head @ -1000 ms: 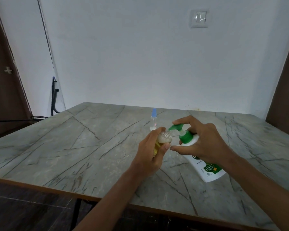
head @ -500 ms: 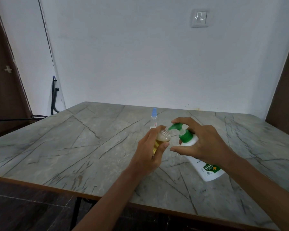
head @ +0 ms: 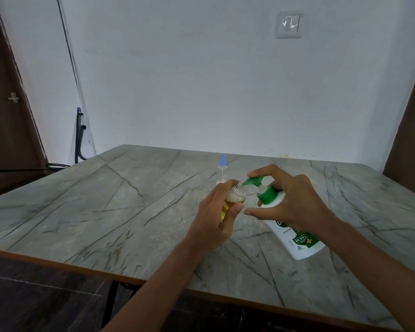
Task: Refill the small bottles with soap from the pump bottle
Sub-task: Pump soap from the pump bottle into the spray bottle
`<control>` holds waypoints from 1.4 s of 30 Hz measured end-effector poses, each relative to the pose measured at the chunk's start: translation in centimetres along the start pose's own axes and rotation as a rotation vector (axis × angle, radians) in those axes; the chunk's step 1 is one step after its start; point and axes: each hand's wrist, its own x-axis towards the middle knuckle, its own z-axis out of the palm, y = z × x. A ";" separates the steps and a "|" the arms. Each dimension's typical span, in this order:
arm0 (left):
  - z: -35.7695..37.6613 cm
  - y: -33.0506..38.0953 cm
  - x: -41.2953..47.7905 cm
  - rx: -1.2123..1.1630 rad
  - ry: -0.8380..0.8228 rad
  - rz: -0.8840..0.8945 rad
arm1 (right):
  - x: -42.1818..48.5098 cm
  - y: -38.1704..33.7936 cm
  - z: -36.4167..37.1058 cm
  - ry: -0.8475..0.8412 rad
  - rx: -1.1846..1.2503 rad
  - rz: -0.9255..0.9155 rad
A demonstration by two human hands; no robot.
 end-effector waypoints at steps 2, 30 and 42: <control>0.1 -0.1 -0.1 0.000 -0.029 -0.008 | 0.0 -0.1 -0.1 0.012 0.033 0.004; 0.3 -0.3 -0.2 -0.048 -0.052 -0.011 | 0.0 -0.4 -0.2 0.020 0.024 0.009; 0.2 -0.5 -0.1 -0.040 -0.032 -0.040 | -0.1 -0.6 -0.1 -0.046 -0.074 -0.019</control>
